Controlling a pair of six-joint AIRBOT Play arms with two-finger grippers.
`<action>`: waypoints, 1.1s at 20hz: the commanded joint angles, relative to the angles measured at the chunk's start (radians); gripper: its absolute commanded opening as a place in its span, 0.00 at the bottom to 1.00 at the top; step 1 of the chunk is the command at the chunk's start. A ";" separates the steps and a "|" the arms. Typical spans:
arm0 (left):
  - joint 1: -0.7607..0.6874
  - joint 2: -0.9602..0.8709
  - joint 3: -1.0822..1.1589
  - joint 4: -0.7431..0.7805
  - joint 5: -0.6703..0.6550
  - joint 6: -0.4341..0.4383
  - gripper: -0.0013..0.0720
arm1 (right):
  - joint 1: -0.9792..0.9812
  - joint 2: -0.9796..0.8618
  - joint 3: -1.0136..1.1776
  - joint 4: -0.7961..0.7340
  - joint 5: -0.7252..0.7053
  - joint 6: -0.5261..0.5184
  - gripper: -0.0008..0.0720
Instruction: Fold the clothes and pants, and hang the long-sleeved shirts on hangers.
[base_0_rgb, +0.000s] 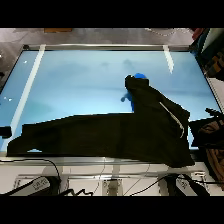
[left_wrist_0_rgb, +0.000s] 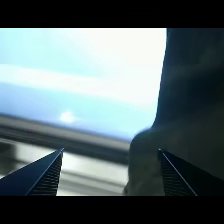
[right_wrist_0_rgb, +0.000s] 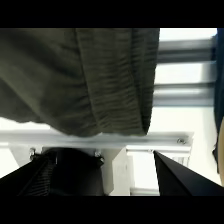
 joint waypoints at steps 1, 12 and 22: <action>0.001 -0.065 0.036 -0.227 0.035 -0.084 0.89 | 0.001 0.000 0.000 0.003 -0.045 0.000 0.96; 0.000 -0.301 0.036 -0.430 0.167 0.083 0.67 | 0.001 0.000 0.000 0.004 -0.153 0.000 0.96; -0.045 -0.315 0.037 -0.426 0.166 0.083 0.04 | 0.001 0.001 0.000 0.007 -0.153 0.004 0.96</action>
